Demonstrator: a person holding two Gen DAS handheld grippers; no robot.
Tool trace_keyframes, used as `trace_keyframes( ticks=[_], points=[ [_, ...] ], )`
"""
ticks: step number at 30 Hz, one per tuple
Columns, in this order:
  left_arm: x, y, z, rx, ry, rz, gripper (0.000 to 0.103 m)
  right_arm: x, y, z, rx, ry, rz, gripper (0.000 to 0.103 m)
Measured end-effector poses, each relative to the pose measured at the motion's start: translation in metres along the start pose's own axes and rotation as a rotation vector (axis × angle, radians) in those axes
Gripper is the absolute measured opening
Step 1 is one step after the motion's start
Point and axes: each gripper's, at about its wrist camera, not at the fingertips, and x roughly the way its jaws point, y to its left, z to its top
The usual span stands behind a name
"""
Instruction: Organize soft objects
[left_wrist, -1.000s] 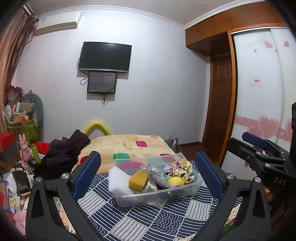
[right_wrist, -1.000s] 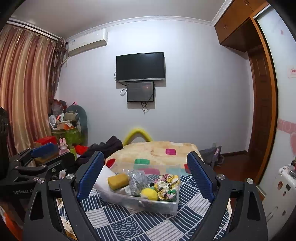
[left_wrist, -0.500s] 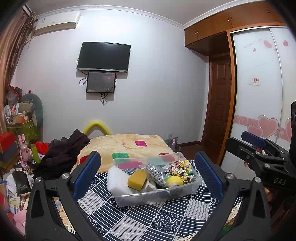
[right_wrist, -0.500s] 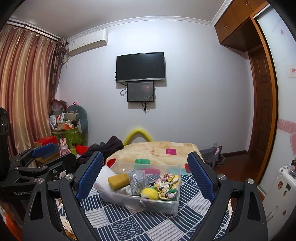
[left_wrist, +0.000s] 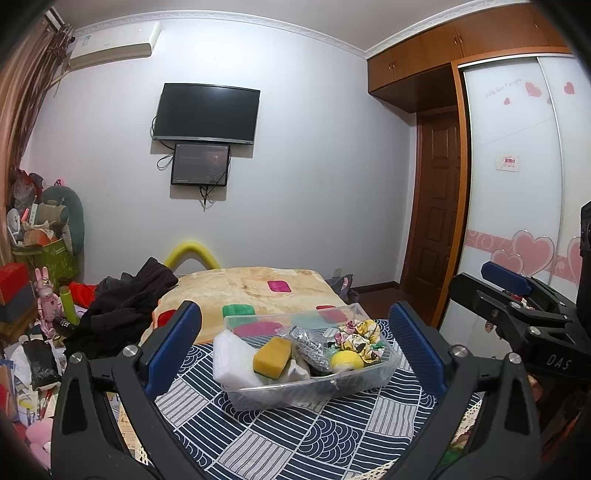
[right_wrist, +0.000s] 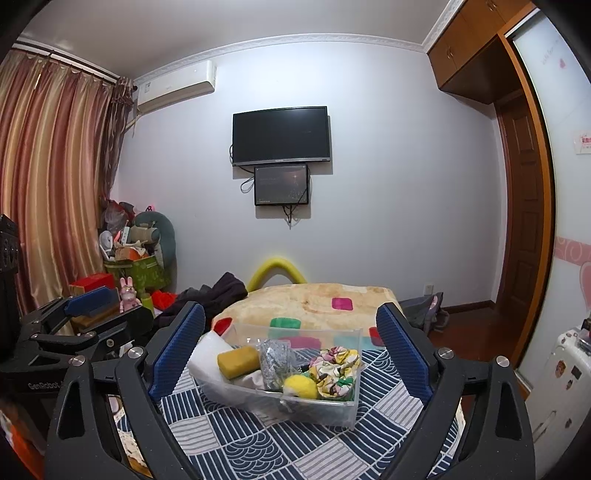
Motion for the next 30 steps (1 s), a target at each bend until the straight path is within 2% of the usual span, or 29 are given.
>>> trace_keyframes(
  ticks=[30],
  points=[
    [-0.0045, -0.0001, -0.0022, 0.000, -0.010, -0.001, 0.103, 0.0001, 0.0030, 0.0002, 0.004, 0.000, 0.001, 0.098]
  ],
)
